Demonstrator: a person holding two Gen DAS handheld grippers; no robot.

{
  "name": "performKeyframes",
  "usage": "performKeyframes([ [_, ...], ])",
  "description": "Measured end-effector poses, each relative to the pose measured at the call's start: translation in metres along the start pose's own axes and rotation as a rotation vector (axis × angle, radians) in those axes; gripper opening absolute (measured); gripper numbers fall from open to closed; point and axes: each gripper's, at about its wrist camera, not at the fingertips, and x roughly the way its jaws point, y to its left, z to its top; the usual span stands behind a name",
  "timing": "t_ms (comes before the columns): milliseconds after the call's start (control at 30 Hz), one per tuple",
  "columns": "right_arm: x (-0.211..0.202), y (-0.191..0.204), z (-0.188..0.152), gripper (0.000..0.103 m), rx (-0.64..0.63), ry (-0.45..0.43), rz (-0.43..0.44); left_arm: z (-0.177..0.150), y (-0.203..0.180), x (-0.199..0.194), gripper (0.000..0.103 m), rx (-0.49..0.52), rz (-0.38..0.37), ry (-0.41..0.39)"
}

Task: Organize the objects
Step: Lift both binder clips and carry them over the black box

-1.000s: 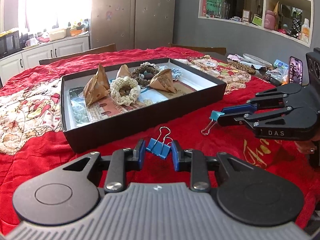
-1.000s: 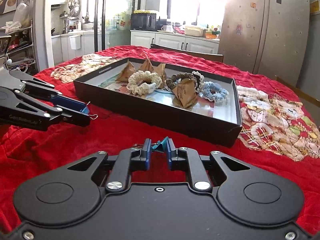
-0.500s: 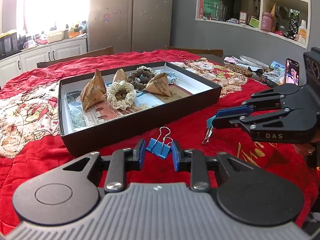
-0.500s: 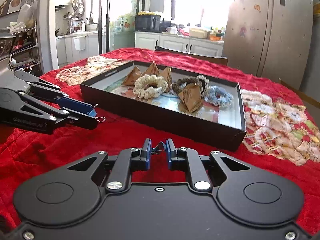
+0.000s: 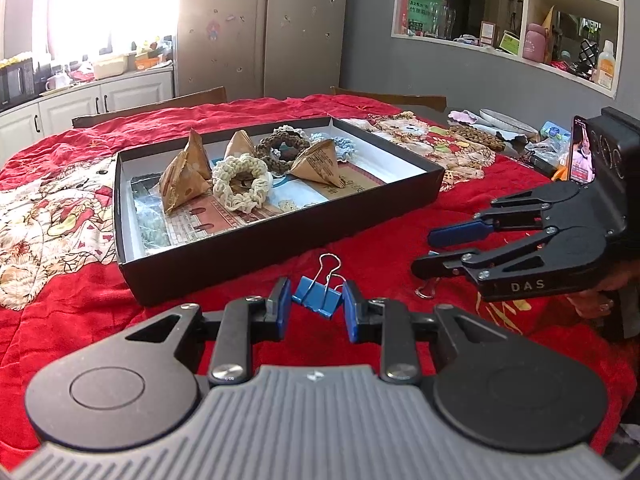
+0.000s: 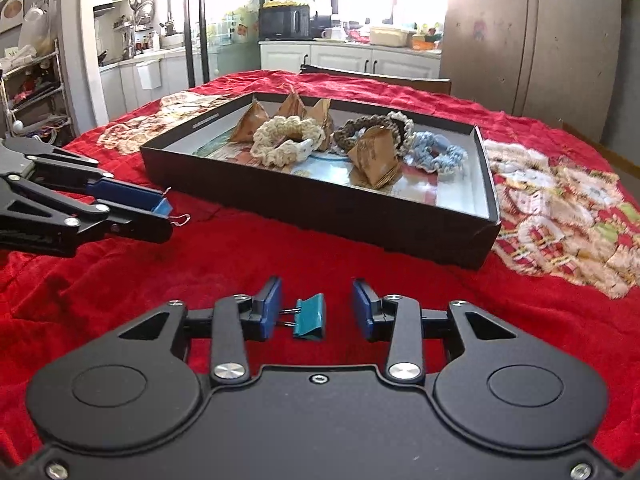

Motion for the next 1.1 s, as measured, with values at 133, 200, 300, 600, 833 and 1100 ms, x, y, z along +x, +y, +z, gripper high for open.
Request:
performKeyframes([
  [133,-0.003,0.002,-0.003,0.037,0.004,0.014,0.022,0.0,0.0,0.0,0.031,-0.001,0.0,0.0],
  [200,-0.005,0.001,-0.004,0.037,0.016,0.018,0.034,0.0,0.0,0.0,0.031,0.0,0.0,0.0],
  [300,-0.01,-0.006,-0.006,0.049,0.083,0.017,0.045,0.0,0.0,0.0,0.031,0.001,0.0,0.0],
  [600,-0.017,0.016,-0.014,0.05,0.124,0.027,-0.082,-0.002,-0.001,0.002,0.031,-0.003,-0.009,0.009],
  [833,-0.011,0.026,-0.014,0.027,0.093,-0.018,-0.125,-0.003,-0.003,0.002,0.031,0.0,-0.012,0.01],
  [1100,-0.016,0.021,-0.011,0.027,0.119,-0.038,-0.095,0.0,-0.005,-0.003,0.031,-0.002,-0.012,-0.008],
])
